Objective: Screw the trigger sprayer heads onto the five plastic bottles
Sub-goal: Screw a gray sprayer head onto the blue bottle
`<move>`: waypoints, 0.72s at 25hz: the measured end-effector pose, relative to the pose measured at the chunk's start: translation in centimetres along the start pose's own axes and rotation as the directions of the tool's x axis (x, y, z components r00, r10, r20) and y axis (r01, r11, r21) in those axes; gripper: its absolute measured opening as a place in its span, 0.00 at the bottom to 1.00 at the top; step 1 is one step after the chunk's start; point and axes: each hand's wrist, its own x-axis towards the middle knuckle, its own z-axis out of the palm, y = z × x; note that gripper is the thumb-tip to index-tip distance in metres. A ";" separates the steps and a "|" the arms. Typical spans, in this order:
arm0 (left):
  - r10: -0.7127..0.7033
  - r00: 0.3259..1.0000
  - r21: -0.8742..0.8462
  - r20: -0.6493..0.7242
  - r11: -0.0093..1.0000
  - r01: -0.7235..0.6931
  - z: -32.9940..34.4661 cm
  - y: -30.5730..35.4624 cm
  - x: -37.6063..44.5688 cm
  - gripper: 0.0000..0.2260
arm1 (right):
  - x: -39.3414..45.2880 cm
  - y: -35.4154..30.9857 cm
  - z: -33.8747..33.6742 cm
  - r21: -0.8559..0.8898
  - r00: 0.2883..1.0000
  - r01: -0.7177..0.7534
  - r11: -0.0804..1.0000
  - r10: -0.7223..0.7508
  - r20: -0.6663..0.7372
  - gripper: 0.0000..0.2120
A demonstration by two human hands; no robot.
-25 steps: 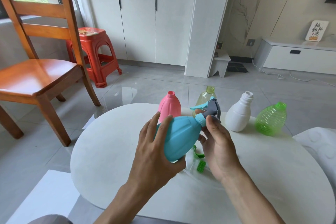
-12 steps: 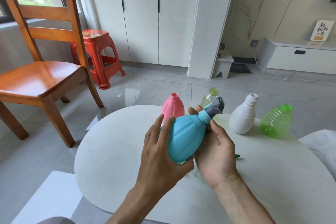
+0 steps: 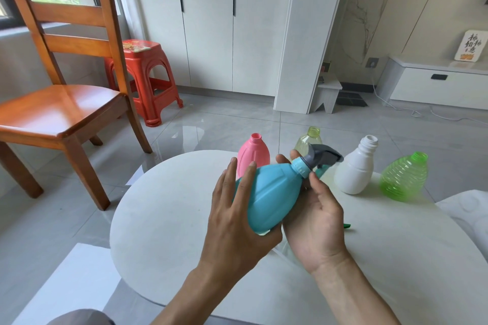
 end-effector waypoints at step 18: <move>-0.024 0.996 -0.081 0.086 0.996 0.031 -0.2 -0.5 -0.1 0.47 | 0.4 -1.3 -0.8 -0.330 0.993 0.114 0.937 -0.120 0.000 0.12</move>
